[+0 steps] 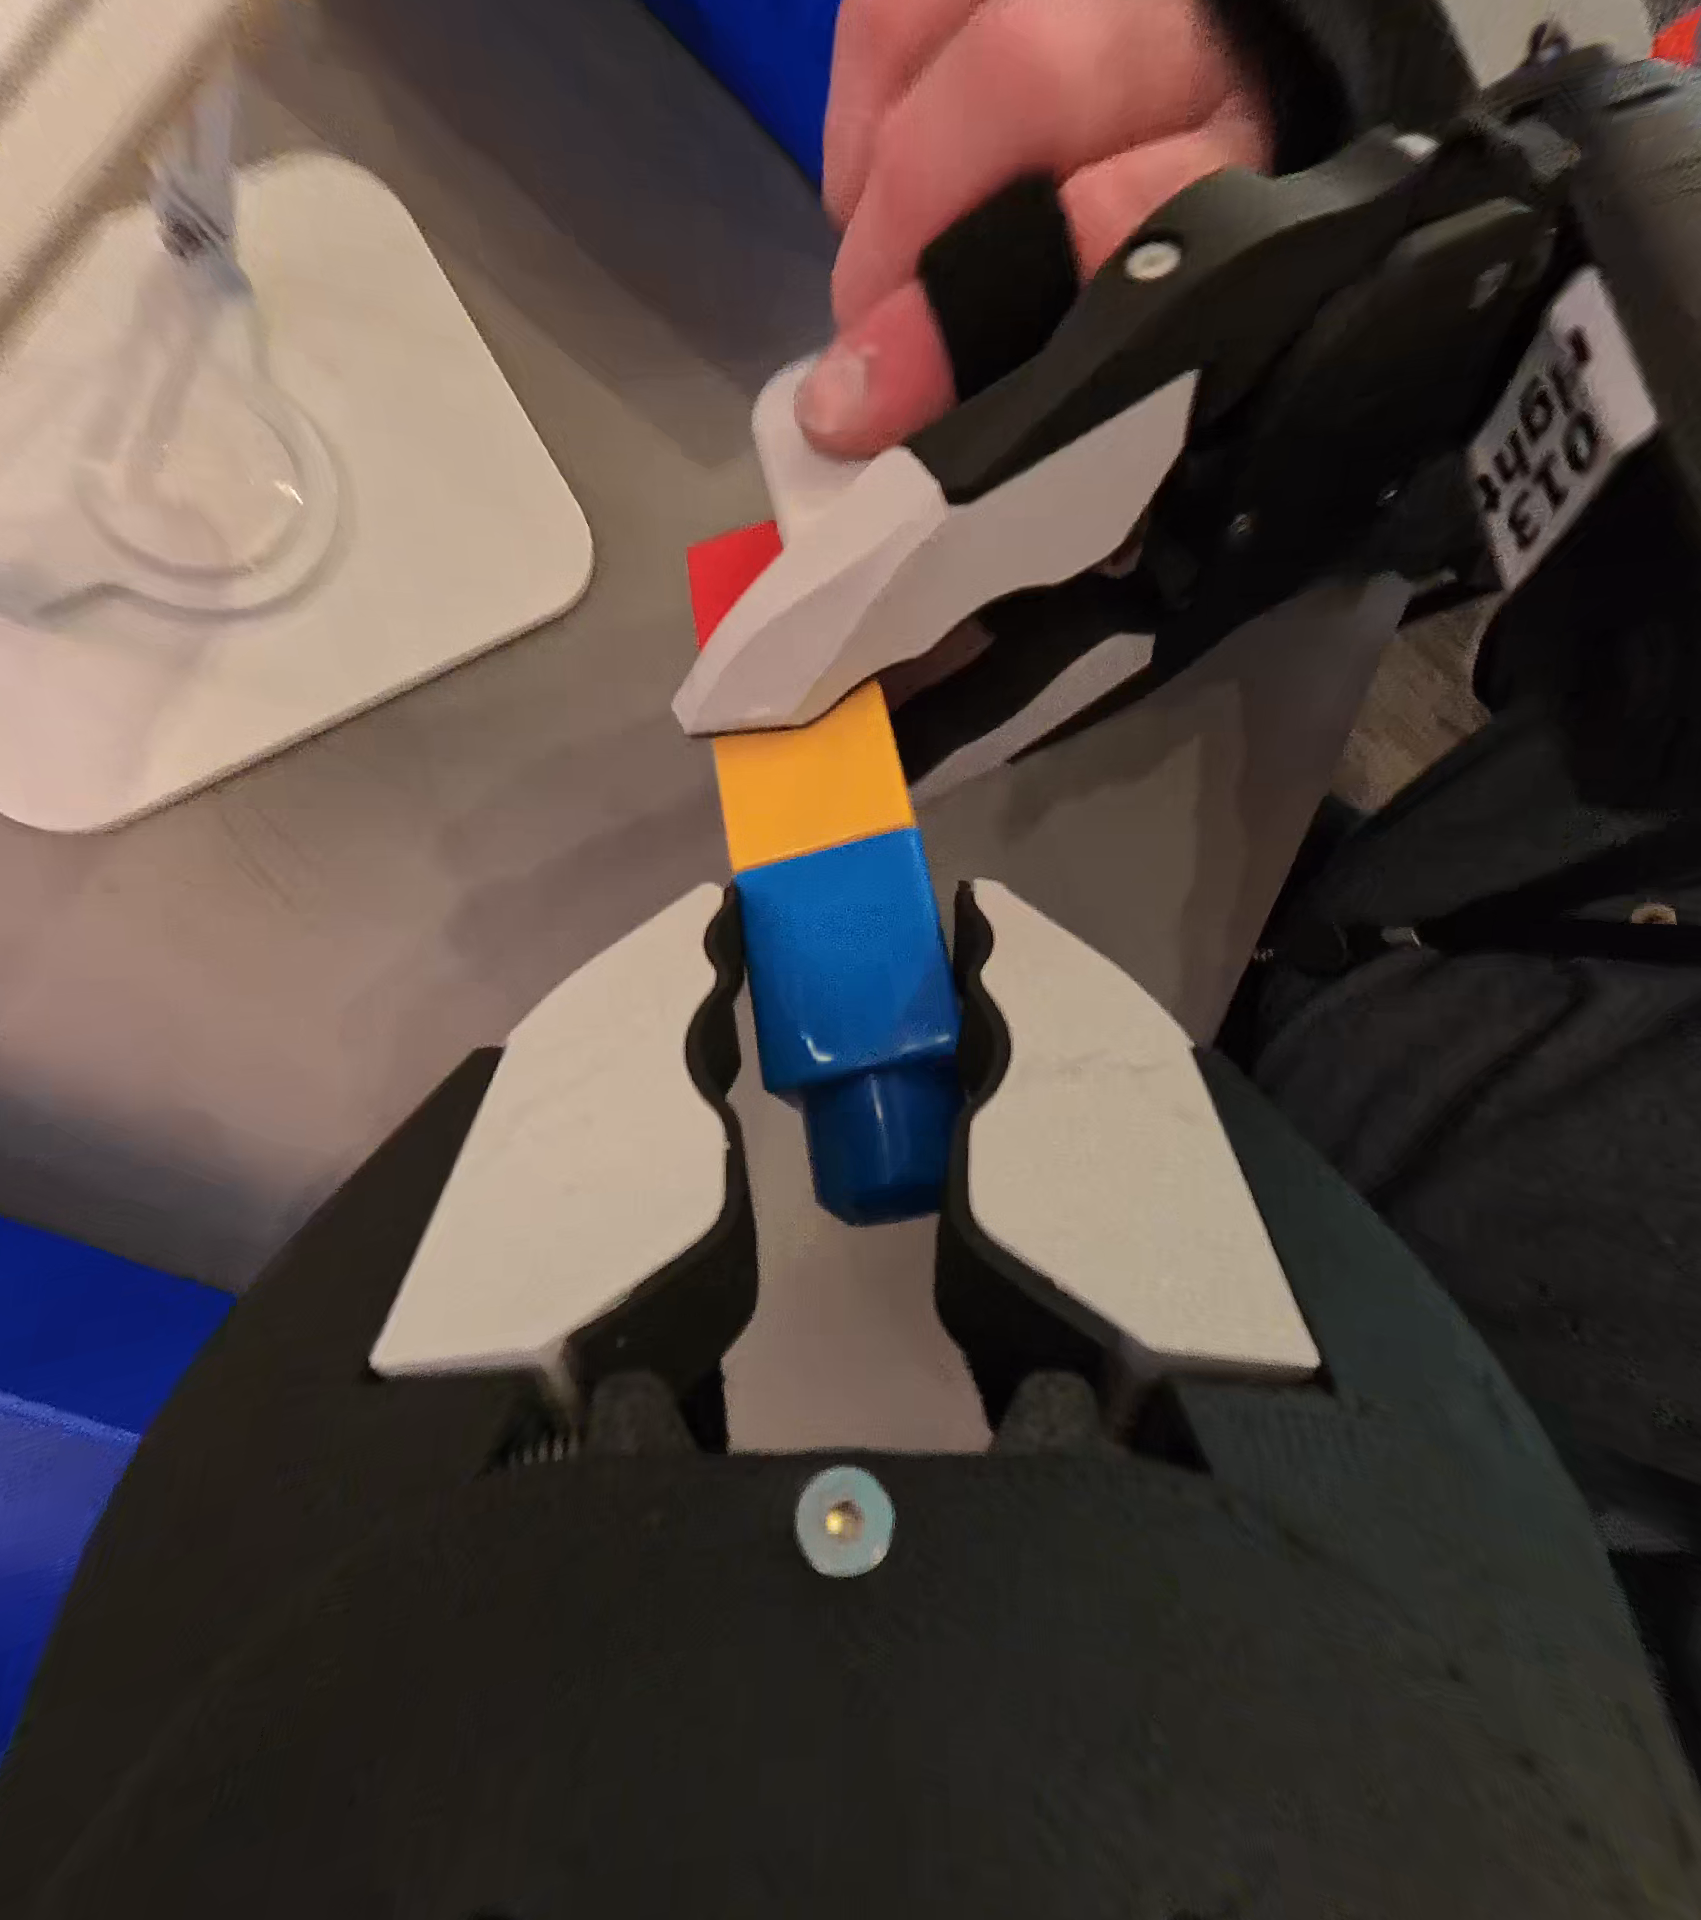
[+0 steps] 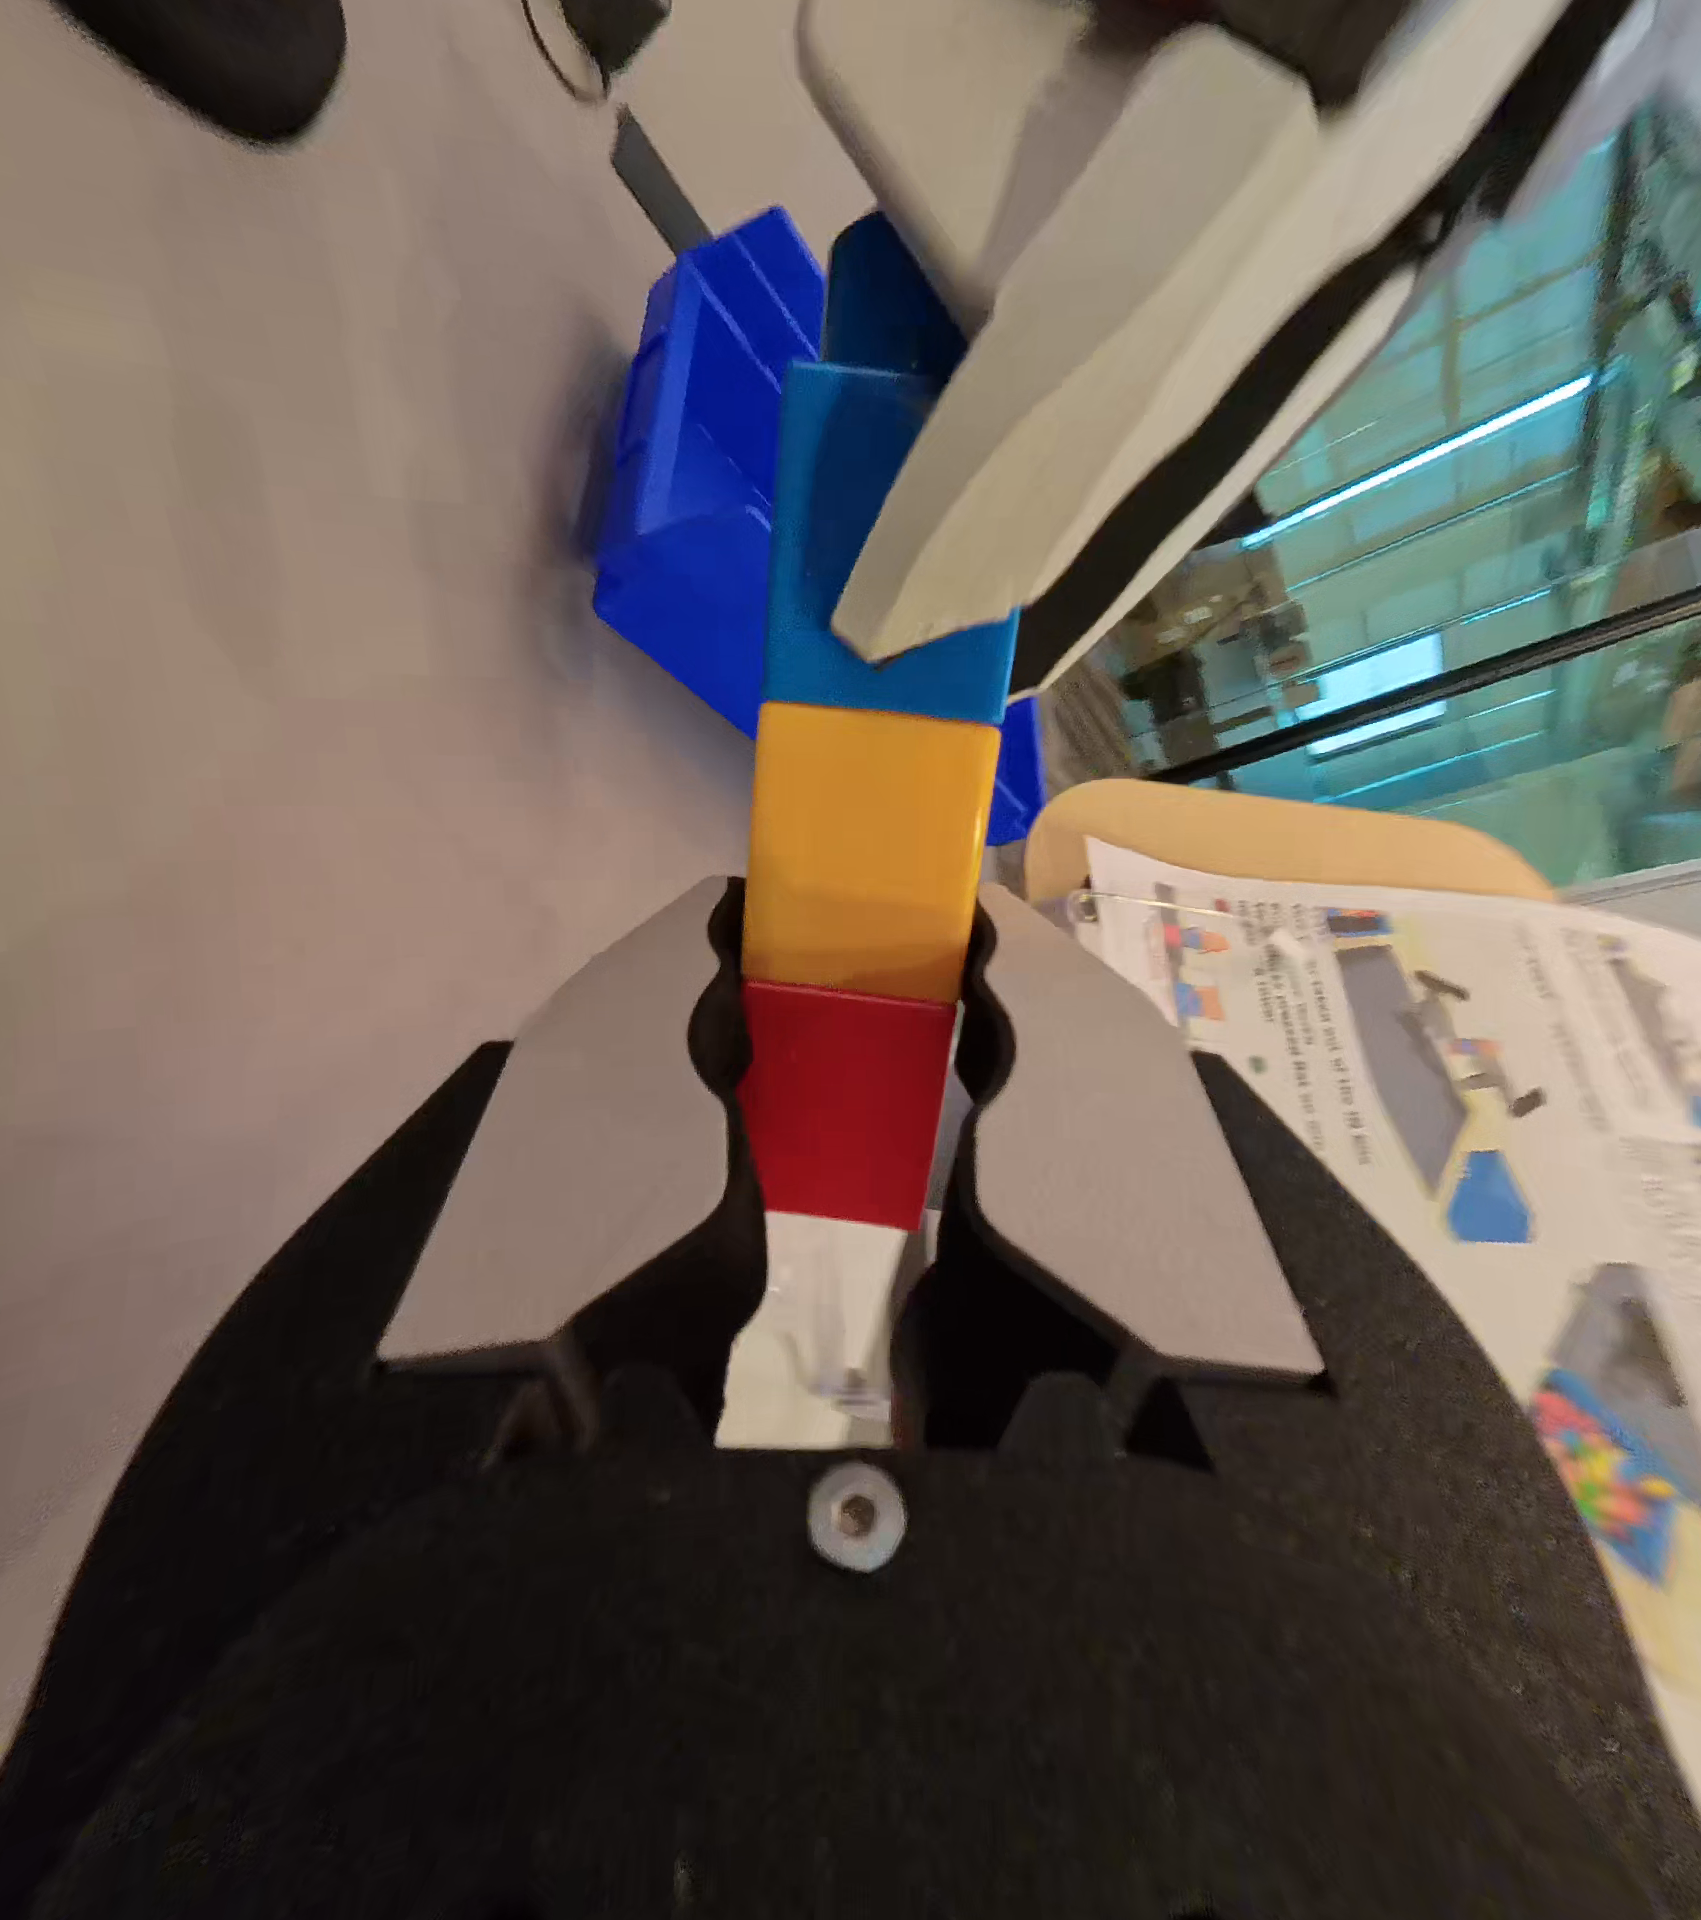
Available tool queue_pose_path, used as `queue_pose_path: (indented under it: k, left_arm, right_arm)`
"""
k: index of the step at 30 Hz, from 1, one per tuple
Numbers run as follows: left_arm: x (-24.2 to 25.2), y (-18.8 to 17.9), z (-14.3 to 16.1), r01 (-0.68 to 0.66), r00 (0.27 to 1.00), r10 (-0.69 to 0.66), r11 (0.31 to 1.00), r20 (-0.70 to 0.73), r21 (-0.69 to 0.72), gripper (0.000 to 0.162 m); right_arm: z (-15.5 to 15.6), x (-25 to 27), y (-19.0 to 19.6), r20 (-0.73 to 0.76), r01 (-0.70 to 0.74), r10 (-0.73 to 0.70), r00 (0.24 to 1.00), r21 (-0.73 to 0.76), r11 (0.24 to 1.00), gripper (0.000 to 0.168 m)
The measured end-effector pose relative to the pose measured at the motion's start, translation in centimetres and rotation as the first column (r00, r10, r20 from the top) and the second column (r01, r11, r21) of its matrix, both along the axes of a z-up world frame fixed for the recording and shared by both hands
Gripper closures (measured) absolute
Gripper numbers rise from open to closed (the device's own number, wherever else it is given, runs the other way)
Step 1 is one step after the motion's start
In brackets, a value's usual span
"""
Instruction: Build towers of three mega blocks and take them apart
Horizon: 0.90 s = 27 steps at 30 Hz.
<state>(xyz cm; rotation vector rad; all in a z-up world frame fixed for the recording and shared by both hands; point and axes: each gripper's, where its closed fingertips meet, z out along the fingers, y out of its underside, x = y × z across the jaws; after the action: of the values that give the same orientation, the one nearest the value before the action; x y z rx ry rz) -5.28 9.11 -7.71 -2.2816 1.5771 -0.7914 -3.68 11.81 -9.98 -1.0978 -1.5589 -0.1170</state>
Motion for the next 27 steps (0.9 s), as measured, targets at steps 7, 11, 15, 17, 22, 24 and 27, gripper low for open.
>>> queue_pose_path:
  k: [7,11,15,17,22,24,27]
  left_arm:
    - [0.4,1.5,5.2,-0.027,0.954,-0.063,0.955,0.293,0.294,0.089]
    - [1.5,0.7,5.1,-0.007,0.922,-0.133,0.934,0.365,0.358,0.102]
    - [2.2,0.3,4.4,0.001,0.894,-0.153,0.941,0.422,0.339,0.12]
    - [2.4,0.4,4.5,-0.016,0.877,-0.14,0.948,0.46,0.319,0.12]
    - [2.9,0.7,4.9,-0.062,0.819,-0.113,0.957,0.563,0.283,0.112]
    - [3.2,0.5,4.5,-0.051,0.798,-0.125,0.96,0.589,0.274,0.105]
    - [4.0,0.5,3.6,-0.057,0.784,-0.114,0.966,0.61,0.253,0.11]
  right_arm:
    - [1.7,0.1,-1.1,-0.328,-0.225,0.1,0.939,-0.367,0.902,0.131]
    - [1.9,-0.4,-1.8,-0.432,-0.333,0.113,0.895,-0.476,0.814,0.131]
    - [2.7,-0.6,-2.4,-0.525,-0.435,0.12,0.842,-0.531,0.727,0.131]
    - [2.7,-0.6,-2.4,-0.543,-0.458,0.118,0.831,-0.548,0.7,0.131]
    - [3.7,-0.4,-2.6,-0.628,-0.54,0.098,0.772,-0.567,0.622,0.131]
    - [4.3,-0.2,-2.7,-0.67,-0.583,0.083,0.738,-0.571,0.578,0.131]
    - [4.7,-0.2,-3.1,-0.697,-0.621,0.088,0.712,-0.566,0.543,0.131]
